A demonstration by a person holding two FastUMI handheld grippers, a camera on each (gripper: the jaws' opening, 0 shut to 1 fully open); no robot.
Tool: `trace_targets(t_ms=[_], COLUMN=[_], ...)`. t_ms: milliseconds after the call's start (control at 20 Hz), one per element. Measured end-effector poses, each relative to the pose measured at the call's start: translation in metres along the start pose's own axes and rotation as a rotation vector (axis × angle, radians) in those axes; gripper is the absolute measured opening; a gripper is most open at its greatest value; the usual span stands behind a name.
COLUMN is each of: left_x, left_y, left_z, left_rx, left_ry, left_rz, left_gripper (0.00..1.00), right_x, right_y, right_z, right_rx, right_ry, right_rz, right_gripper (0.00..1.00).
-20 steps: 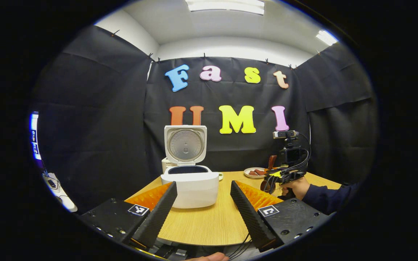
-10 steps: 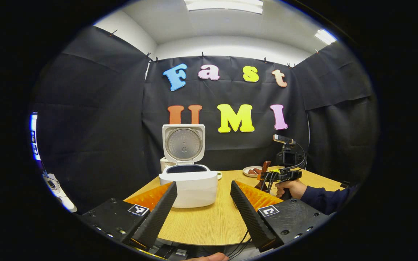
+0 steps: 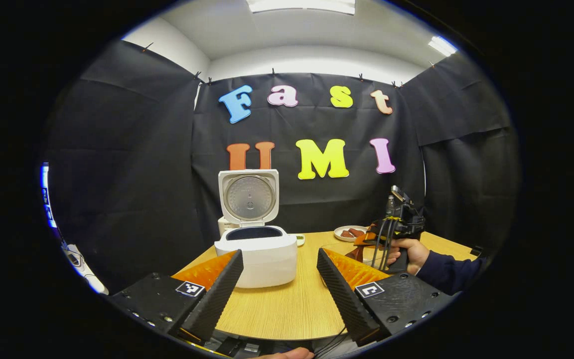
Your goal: Close the left gripper, press the button to open the rice cooker; take a wooden spoon from the chopstick holder with the right hand, scoop a spoonful of rice and pour it into the rice cooker, then put the wooden spoon back into the chopstick holder.
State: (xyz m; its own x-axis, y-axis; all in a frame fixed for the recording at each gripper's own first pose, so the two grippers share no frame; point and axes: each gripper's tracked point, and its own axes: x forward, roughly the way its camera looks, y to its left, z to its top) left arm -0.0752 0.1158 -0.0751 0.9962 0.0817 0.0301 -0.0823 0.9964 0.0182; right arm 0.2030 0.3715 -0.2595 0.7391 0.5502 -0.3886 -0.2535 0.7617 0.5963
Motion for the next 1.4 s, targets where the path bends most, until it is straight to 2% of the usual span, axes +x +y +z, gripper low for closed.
trace_targets(t_ms=[500, 700, 800, 950, 1200, 1250, 1400], left_x=[0.041, 0.053, 0.057, 0.058, 0.051, 0.050, 0.042], left_y=[0.012, 0.023, 0.026, 0.032, 0.044, 0.047, 0.060], left_z=[-0.009, -0.004, -0.002, -0.006, -0.010, -0.010, -0.007], left_rx=[-0.014, -0.033, -0.047, -0.050, -0.061, -0.064, -0.063], left_ry=[0.053, 0.044, 0.036, 0.035, 0.020, 0.015, -0.003], left_rz=[0.020, 0.037, 0.038, 0.041, 0.023, 0.021, 0.022], left_gripper=[0.94, 0.94, 0.94, 0.94, 0.94, 0.95, 0.95], right_x=[-0.025, -0.061, -0.077, -0.091, -0.094, -0.092, -0.073], right_y=[-0.013, 0.012, 0.025, 0.043, 0.074, 0.082, 0.114], right_z=[0.053, 0.073, 0.086, 0.100, 0.124, 0.128, 0.127], right_rx=[0.417, 0.687, 0.778, 0.795, 0.675, 0.655, 0.630], right_ry=[-0.065, -0.038, -0.052, -0.069, -0.168, -0.180, -0.170], right_rz=[0.179, 0.371, 0.438, 0.478, 0.437, 0.430, 0.429], right_gripper=[0.08, 0.08, 0.09, 0.10, 0.08, 0.10, 0.08])
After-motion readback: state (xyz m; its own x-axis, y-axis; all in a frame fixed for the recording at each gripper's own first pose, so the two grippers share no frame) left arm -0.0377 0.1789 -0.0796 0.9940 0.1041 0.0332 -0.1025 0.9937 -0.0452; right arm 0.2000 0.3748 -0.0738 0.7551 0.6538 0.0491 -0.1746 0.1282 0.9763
